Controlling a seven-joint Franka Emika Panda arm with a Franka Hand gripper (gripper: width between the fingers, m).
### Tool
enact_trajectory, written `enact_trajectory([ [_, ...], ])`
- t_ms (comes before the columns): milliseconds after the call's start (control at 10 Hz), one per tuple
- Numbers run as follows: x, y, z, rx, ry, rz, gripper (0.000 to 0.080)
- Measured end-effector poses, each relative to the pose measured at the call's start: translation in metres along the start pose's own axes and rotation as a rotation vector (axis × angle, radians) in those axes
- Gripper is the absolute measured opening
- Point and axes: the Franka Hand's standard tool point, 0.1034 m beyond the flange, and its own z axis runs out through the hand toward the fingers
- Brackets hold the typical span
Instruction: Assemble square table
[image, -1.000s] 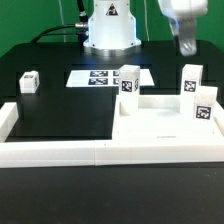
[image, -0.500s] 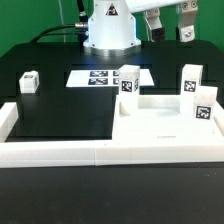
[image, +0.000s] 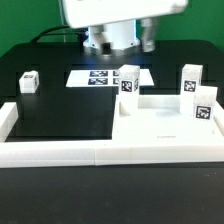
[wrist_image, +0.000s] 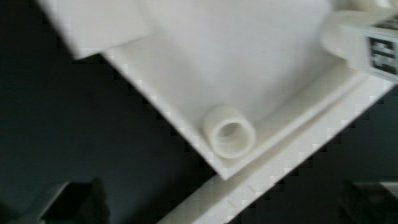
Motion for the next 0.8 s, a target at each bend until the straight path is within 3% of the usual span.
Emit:
enact_trajectory([
  [200, 0.016, 0.022, -0.004, -0.01, 0.05, -0.174, 0.0649],
  [700, 0.017, 0.025, -0.004, -0.026, 0.048, -0.477, 0.0649],
  [800, 0.018, 0.035, -0.002, -0.034, 0.056, -0.542, 0.0649],
])
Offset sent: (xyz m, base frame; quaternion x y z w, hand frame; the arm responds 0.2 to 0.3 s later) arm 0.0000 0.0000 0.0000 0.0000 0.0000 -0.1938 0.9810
